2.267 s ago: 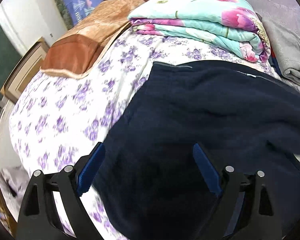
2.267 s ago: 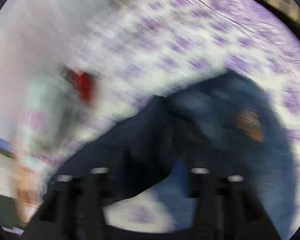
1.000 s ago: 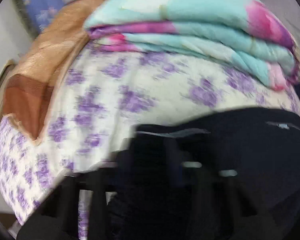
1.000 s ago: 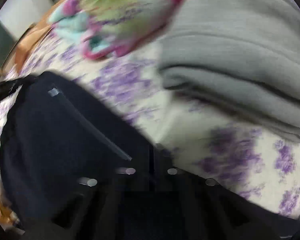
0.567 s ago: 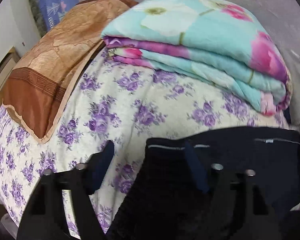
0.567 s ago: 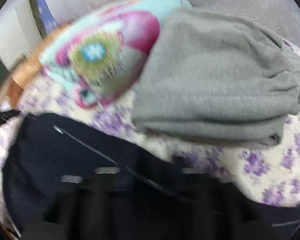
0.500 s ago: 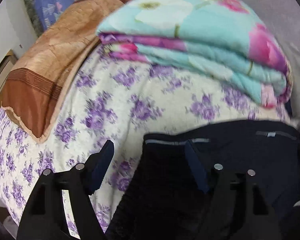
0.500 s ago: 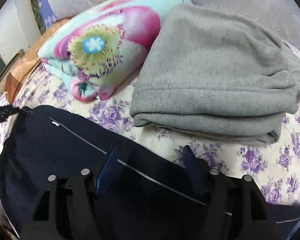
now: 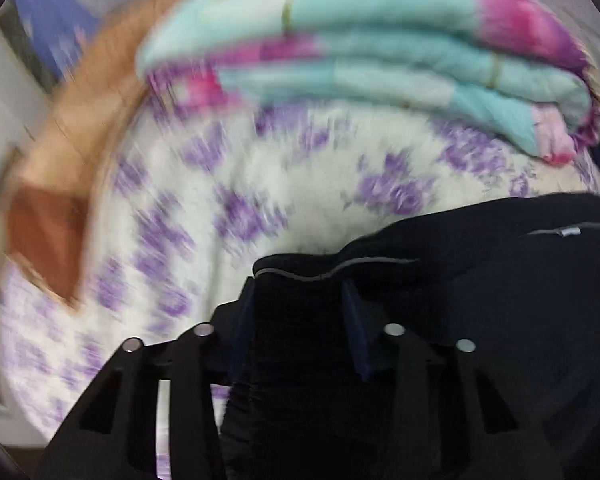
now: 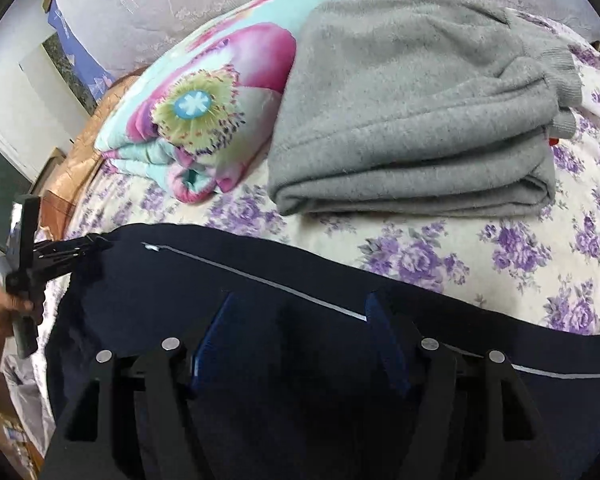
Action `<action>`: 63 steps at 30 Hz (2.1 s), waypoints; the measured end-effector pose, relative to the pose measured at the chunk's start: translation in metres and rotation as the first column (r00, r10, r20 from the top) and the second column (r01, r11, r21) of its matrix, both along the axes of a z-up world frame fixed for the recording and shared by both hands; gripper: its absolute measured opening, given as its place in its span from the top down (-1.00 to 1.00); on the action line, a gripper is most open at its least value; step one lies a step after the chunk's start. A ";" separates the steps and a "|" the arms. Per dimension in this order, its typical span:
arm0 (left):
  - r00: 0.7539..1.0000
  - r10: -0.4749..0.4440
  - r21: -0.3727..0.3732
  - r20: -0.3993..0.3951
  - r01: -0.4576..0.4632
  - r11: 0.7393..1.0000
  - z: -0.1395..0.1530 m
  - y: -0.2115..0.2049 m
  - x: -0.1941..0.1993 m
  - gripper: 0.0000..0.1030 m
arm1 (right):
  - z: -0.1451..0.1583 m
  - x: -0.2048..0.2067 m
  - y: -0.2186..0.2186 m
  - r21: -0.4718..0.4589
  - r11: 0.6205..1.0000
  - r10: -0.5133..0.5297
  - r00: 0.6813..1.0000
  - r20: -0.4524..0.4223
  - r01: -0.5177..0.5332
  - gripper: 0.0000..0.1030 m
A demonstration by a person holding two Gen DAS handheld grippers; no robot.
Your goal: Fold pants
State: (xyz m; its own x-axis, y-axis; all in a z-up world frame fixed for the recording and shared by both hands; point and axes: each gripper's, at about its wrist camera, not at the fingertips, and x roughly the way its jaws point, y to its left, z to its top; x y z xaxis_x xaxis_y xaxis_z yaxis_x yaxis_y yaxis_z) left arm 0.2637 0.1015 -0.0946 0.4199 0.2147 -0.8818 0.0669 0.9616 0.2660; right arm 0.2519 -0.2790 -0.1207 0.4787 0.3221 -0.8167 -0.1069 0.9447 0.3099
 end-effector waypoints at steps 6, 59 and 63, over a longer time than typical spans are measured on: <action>0.993 0.071 -0.029 0.099 -0.069 0.997 0.034 0.004 -0.007 0.23 | 0.009 0.029 0.034 -0.014 0.992 0.125 0.991 0.053 -0.125 -0.67; 0.909 0.361 -0.490 -0.209 -0.417 0.765 -0.008 0.084 -0.212 0.12 | 0.055 -0.246 -0.022 0.136 0.990 -0.059 0.995 0.079 0.048 -0.33; 0.885 0.399 -0.474 -0.238 -0.465 0.748 -0.020 0.090 -0.201 0.52 | 0.044 -0.248 -0.036 0.142 0.984 -0.118 0.992 0.040 0.111 -0.34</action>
State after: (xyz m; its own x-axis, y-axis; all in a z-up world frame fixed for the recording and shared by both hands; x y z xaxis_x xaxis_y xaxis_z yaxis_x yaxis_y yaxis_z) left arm 0.0626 0.1911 -0.1145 0.2819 -0.1390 -0.9493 -0.3908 0.8870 -0.2459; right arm 0.0038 -0.3150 -0.0766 0.5571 0.3714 -0.7428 -0.0183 0.8997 0.4362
